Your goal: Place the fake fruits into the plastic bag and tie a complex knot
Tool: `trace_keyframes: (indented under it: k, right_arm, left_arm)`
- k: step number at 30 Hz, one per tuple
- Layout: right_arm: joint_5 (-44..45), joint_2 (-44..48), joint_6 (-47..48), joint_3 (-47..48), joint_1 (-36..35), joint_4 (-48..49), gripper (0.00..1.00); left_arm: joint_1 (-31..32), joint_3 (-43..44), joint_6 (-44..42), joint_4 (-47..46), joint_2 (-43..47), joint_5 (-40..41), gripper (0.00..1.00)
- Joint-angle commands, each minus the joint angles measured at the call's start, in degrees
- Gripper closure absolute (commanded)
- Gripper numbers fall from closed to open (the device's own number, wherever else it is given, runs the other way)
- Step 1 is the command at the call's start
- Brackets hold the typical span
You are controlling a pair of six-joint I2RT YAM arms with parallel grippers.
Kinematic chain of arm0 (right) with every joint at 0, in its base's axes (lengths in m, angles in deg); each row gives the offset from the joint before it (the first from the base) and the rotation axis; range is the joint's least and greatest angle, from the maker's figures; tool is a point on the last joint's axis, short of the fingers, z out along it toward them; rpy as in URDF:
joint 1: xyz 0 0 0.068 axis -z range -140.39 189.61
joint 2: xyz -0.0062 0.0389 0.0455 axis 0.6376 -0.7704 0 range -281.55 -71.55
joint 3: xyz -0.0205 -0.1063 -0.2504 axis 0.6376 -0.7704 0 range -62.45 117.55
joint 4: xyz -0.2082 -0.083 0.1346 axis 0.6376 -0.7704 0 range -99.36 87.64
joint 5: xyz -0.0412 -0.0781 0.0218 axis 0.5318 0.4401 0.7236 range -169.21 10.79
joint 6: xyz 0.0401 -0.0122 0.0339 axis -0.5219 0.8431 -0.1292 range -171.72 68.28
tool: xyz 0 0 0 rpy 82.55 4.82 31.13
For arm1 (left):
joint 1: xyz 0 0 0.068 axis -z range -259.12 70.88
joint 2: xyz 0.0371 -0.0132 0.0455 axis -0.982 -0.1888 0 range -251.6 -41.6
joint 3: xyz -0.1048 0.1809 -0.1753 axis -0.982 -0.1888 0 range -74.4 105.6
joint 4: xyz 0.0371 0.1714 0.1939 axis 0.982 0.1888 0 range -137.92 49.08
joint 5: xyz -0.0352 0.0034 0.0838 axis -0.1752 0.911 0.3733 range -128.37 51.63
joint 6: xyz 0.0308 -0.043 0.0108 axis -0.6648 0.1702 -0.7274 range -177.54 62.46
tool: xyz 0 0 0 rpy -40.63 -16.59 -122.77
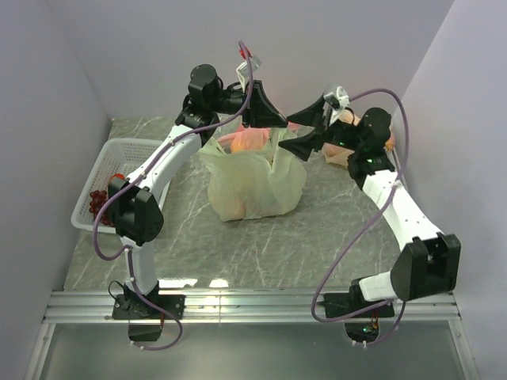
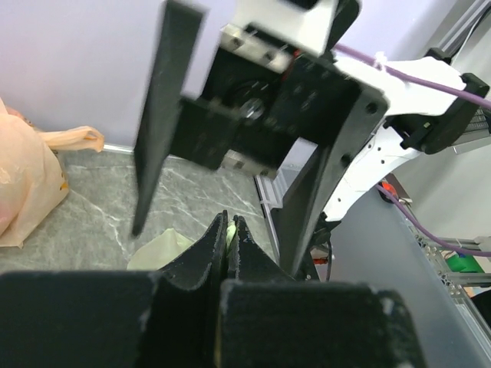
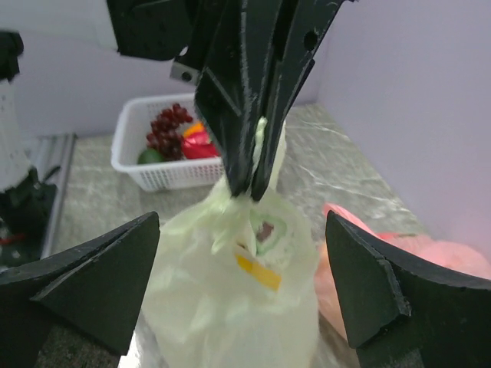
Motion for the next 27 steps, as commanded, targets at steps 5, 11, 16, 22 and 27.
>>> trace_keyframes:
  k: [5,11,16,22,27]
  right_arm:
    - [8.3,-7.9,-11.1,0.3,-4.3,15.5,0.09]
    - [10.6,-14.5,-16.5,0.1,-6.4,24.3,0.34]
    - [11.6,-17.5,-19.9,-4.2,-6.7,29.1,0.53]
    - [13.6,-21.5,-22.7,-8.2,-7.2,31.4,0.57]
    - [15.2,-24.4,-23.1,-10.6,-7.0,32.8,0.66]
  left_arm:
    - [0.9,2.6,-0.6,-2.3,0.3,0.1,1.00]
    - [1.6,1.4,-0.2,-4.5,1.0,0.6,1.00]
    - [1.7,2.9,1.0,-5.5,0.6,2.3,1.00]
    - [1.9,0.9,0.3,-6.5,1.2,4.0,0.99]
    - [1.9,0.9,-0.4,-5.3,1.2,5.1,1.00]
